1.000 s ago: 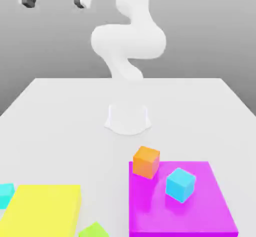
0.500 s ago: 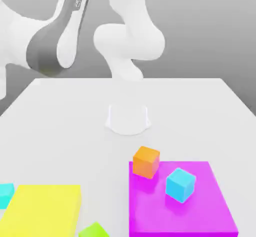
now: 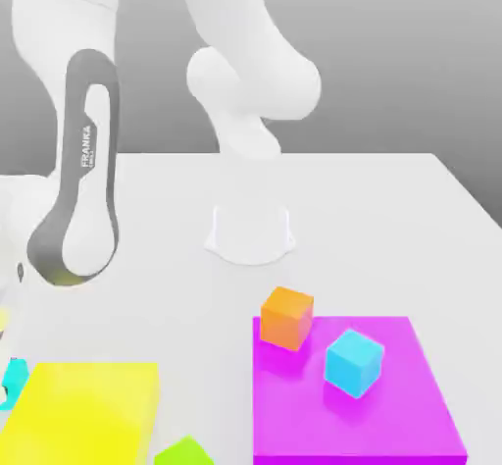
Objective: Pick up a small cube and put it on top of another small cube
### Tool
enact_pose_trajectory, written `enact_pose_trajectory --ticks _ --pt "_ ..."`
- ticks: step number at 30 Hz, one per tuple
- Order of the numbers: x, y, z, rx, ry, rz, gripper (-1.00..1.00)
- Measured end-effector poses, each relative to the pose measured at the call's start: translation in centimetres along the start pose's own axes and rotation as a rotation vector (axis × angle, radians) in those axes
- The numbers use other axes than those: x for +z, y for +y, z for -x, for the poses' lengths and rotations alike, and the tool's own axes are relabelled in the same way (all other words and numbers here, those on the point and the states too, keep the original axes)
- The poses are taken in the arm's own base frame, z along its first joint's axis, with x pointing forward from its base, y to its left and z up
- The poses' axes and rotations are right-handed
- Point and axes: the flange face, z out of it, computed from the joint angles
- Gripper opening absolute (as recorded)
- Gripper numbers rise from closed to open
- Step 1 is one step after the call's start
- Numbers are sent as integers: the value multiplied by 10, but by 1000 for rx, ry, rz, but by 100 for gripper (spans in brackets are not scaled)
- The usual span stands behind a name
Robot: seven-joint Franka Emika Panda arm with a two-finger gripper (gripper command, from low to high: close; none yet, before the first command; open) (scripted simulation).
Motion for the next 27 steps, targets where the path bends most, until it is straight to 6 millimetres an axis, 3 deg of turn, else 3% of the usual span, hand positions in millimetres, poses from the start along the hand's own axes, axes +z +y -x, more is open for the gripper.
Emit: enact_pose_trajectory --ticks 2,5,6,9,13,16,19,20,21,25,26,27 --pt "-13 -1 0 1 -1 -1 -100" --pt "-50 0 0 1 -1 0 -100" --pt "-63 0 12 -9 -4 -1 -100" --pt "-98 8 94 -81 -22 -10 -100" --pt "-133 42 193 -180 -35 -12 -100" --pt "-157 99 290 -319 -36 -8 -100" --pt "-181 184 371 -441 -22 -1 -100" --pt "-184 208 385 -456 -12 0 -100" --pt "-181 217 390 -455 -5 0 -100" --pt "-143 221 391 -444 1 -2 -100" --pt "-133 223 391 -444 0 -1 100" --pt "-133 223 392 -445 0 -1 100"
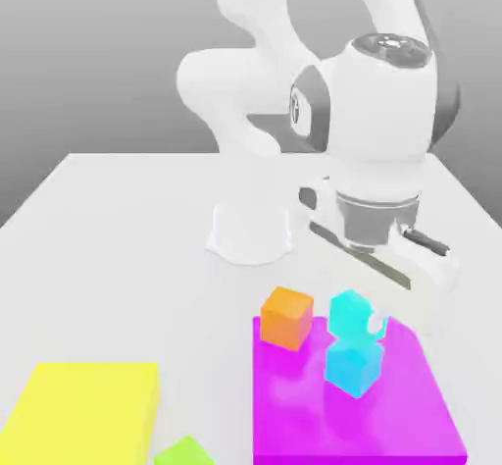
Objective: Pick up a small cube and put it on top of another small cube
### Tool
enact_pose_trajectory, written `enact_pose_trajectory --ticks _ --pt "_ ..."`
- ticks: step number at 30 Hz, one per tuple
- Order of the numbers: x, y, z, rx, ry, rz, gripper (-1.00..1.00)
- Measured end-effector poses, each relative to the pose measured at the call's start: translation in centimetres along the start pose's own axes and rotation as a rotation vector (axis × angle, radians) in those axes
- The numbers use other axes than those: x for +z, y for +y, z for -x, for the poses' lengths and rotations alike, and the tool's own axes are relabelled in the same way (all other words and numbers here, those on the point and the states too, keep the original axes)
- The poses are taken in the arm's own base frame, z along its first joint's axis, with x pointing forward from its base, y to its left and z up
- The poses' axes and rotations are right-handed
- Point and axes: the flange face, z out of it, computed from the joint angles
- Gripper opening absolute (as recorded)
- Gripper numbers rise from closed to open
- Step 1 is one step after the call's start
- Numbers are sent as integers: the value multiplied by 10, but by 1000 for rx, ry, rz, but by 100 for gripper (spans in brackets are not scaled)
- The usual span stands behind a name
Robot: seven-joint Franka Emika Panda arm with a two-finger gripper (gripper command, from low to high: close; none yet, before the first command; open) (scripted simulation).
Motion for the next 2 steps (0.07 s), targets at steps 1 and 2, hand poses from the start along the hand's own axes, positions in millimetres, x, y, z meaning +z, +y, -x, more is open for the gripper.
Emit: enact_pose_trajectory --ticks 1,2 --pt "0 0 0 0 0 0 100" --pt "0 0 0 0 0 0 100"
